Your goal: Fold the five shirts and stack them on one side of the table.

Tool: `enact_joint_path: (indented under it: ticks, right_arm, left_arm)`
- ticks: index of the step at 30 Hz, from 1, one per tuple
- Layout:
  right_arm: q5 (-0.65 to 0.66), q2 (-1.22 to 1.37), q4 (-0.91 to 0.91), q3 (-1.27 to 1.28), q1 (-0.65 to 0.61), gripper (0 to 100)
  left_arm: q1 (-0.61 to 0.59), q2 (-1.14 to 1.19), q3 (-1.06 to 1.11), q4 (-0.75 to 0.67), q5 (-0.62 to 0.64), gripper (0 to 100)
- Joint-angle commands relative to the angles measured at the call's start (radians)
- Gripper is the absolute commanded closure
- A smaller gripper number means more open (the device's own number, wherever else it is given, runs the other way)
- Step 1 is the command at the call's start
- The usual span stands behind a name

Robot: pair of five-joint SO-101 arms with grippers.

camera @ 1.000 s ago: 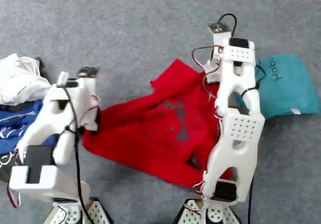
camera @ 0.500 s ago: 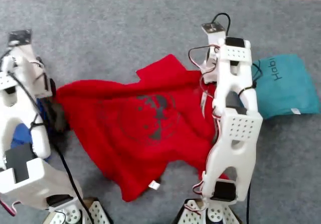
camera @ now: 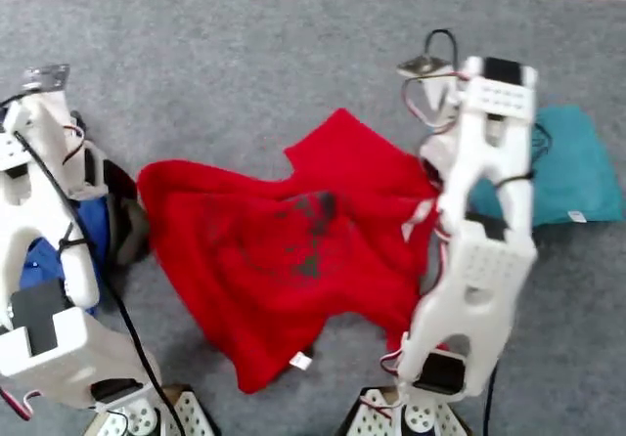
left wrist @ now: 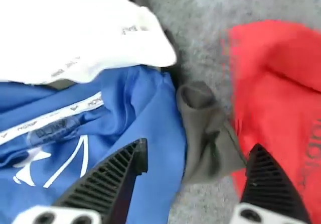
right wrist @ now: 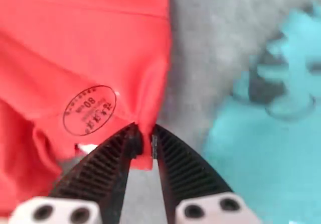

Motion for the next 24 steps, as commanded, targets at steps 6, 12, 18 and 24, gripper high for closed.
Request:
enact_joint_path:
  ticks: [6, 12, 18, 24]
  right_arm:
    - [0.170, -0.409, 0.012, 0.352, 0.153, 98.5]
    - [0.169, -0.460, -0.002, 0.469, 0.101, 98.4]
    - [0.135, -0.461, 0.005, 0.475, 0.069, 98.4]
    - [0.133, -0.456, 0.005, 0.475, 0.074, 98.4]
  left_arm:
    - [-0.160, 0.005, 0.194, -0.247, -0.002, 68]
    - [-0.168, 0.117, 0.303, -0.473, -0.025, 73]
    - [-0.277, 0.236, 0.153, -0.609, -0.012, 95]
    - [-0.415, 0.253, -0.171, -0.505, -0.011, 97]
